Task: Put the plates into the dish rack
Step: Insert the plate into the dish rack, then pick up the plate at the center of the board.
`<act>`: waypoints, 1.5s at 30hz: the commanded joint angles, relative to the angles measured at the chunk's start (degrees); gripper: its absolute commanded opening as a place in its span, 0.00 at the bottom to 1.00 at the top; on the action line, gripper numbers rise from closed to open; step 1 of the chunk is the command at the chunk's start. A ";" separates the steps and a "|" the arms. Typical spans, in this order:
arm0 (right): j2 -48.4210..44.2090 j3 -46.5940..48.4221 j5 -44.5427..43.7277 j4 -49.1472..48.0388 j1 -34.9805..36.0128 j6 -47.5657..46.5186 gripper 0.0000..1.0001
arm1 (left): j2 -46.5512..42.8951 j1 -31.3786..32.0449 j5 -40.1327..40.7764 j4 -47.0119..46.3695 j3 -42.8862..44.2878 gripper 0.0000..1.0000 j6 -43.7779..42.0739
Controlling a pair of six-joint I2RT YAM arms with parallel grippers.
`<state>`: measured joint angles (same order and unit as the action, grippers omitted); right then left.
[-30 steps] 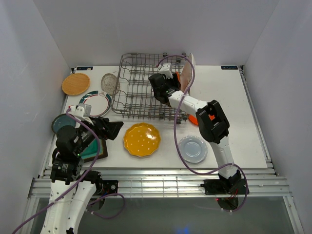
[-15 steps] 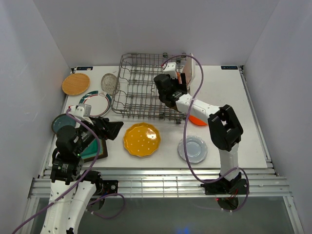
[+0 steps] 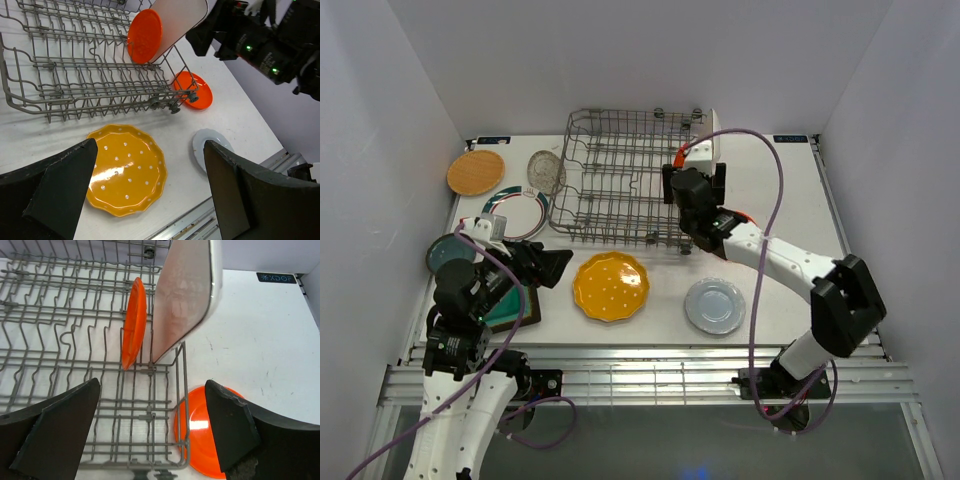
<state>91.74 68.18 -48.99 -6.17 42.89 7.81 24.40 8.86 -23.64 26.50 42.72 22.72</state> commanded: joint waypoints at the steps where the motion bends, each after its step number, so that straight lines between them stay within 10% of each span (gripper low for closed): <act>1: -8.32 -5.77 5.04 -3.67 -0.09 4.22 0.91 | -0.41 0.28 -0.71 -1.01 -0.27 0.98 -0.48; 17: -33.81 -35.11 16.45 2.31 -13.44 26.27 0.92 | -0.58 0.54 -0.62 -1.01 -0.27 0.98 -0.40; 29: -35.32 -49.81 42.37 -9.89 -31.11 38.32 0.86 | -0.23 0.54 -0.36 -1.01 -0.27 0.98 -0.40; 45: -32.33 -58.25 52.16 -22.56 -39.38 44.13 0.78 | -0.41 0.54 -0.01 -1.01 -0.27 0.98 -0.22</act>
<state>59.05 11.00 0.93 -23.03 4.12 49.65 24.21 9.19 -23.59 26.50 42.70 22.74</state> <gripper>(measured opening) 0.787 0.979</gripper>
